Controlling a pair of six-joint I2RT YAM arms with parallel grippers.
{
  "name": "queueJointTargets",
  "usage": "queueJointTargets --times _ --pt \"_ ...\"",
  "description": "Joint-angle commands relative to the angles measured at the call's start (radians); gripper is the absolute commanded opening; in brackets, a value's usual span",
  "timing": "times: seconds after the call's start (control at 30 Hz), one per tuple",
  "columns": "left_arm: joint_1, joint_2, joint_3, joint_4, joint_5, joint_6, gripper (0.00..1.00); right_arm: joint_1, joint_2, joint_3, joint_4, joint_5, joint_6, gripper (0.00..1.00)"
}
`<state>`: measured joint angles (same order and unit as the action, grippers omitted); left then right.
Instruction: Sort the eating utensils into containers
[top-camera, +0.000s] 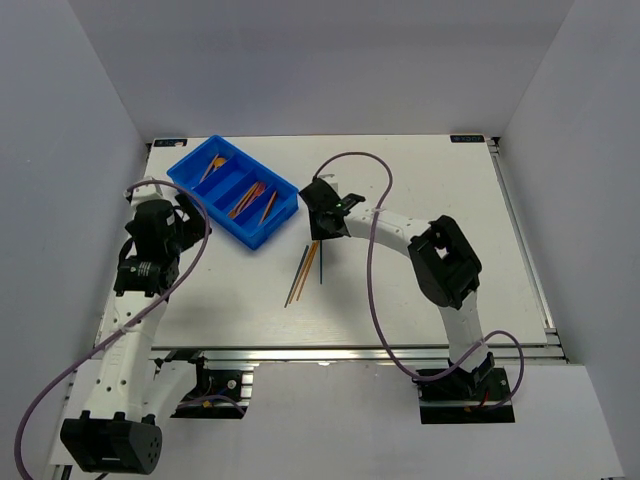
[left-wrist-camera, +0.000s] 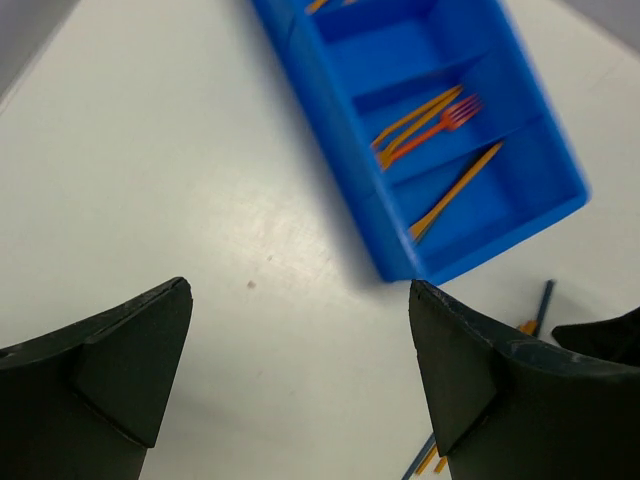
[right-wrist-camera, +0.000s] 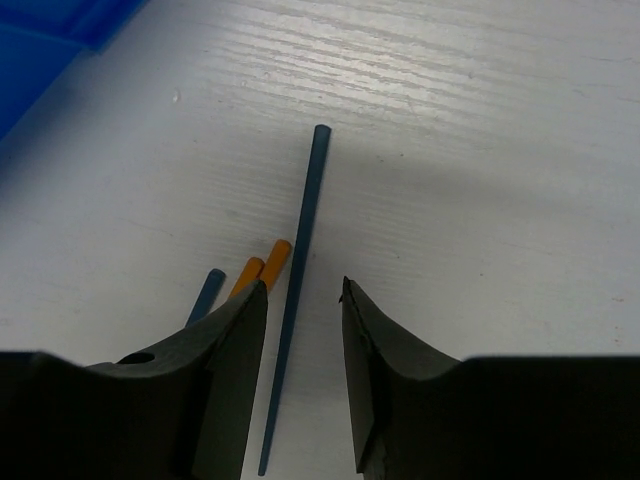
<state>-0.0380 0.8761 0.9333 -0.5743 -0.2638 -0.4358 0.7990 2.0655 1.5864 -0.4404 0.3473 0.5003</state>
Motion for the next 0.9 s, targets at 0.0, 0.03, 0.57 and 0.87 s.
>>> queueJointTargets --times 0.0,0.03,0.57,0.87 --pt "-0.002 -0.006 -0.014 -0.079 -0.041 -0.032 0.98 0.008 0.033 0.069 -0.035 0.03 0.021 0.41" --pt "-0.003 -0.005 -0.014 -0.088 -0.038 -0.037 0.98 0.009 0.054 0.079 -0.044 0.025 0.021 0.39" --pt "-0.026 -0.026 -0.073 -0.038 0.032 0.002 0.98 0.022 0.041 0.007 -0.012 0.013 0.044 0.32" --pt "-0.034 -0.028 -0.071 -0.039 0.032 0.009 0.98 0.02 0.099 0.0 -0.02 -0.016 0.046 0.26"
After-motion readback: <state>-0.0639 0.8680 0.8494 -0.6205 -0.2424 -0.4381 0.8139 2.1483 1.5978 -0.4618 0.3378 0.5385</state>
